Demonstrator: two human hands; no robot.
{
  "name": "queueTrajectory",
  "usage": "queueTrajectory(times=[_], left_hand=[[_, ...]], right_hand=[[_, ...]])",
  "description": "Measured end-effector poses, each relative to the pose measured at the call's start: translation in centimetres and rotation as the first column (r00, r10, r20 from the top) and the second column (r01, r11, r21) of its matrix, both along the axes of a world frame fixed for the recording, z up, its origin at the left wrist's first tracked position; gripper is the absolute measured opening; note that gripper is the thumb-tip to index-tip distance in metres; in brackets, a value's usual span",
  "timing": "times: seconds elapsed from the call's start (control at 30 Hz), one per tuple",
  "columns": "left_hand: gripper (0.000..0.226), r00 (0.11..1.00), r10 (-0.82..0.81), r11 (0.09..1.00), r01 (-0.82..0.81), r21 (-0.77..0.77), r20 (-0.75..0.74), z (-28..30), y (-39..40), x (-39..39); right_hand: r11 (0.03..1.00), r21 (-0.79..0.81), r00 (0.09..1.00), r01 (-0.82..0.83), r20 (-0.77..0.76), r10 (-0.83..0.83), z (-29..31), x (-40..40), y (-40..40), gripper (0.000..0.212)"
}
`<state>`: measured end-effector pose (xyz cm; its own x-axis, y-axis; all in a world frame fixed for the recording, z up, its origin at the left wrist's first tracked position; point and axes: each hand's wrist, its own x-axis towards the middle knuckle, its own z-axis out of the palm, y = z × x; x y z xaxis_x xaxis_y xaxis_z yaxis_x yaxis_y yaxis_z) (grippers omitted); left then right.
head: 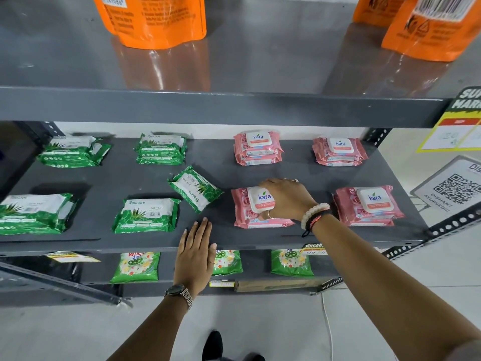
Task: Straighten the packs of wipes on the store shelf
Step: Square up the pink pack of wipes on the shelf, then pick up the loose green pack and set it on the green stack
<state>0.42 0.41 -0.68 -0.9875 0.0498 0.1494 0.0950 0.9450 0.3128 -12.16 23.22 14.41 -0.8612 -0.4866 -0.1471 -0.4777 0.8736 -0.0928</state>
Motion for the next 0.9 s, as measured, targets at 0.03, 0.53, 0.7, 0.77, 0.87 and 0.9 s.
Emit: queueTrajectory(times=[0.03, 0.53, 0.7, 0.77, 0.87, 0.9], left_hand=[[0.055, 1.000, 0.000, 1.000, 0.000, 0.001, 0.001, 0.0, 0.0, 0.0], [0.054, 0.999, -0.034, 0.999, 0.034, 0.034, -0.009, 0.1, -0.5, 0.3], [0.051, 0.992, 0.022, 0.995, -0.008, 0.103, -0.128, 1.2, -4.0, 2.7], [0.052, 0.985, 0.080, 0.992, -0.064, 0.105, -0.151, 1.6, -6.8, 3.3], [0.056, 0.974, 0.179, 0.982, -0.168, 0.084, -0.140, 1.8, -12.6, 3.8], [0.056, 0.970, 0.207, 0.977, -0.198, 0.079, -0.126, 1.8, -14.5, 3.7]], right_hand=[[1.000, -0.014, 1.000, 0.017, -0.007, -0.017, -0.2, 0.1, -0.1, 0.073], [0.999, -0.009, 0.999, 0.040, -0.010, -0.040, 0.1, 0.6, -0.6, 0.080], [0.989, -0.151, 0.993, 0.005, -0.114, -0.023, 0.7, 0.6, -3.4, 0.065], [0.979, -0.201, 0.993, 0.013, -0.111, -0.036, 0.7, 0.3, -5.1, 0.058], [0.981, -0.191, 0.999, 0.031, -0.027, -0.037, 0.2, -0.1, -9.1, 0.060], [0.980, -0.191, 0.999, 0.045, 0.011, -0.044, -0.1, -0.4, -10.5, 0.061]])
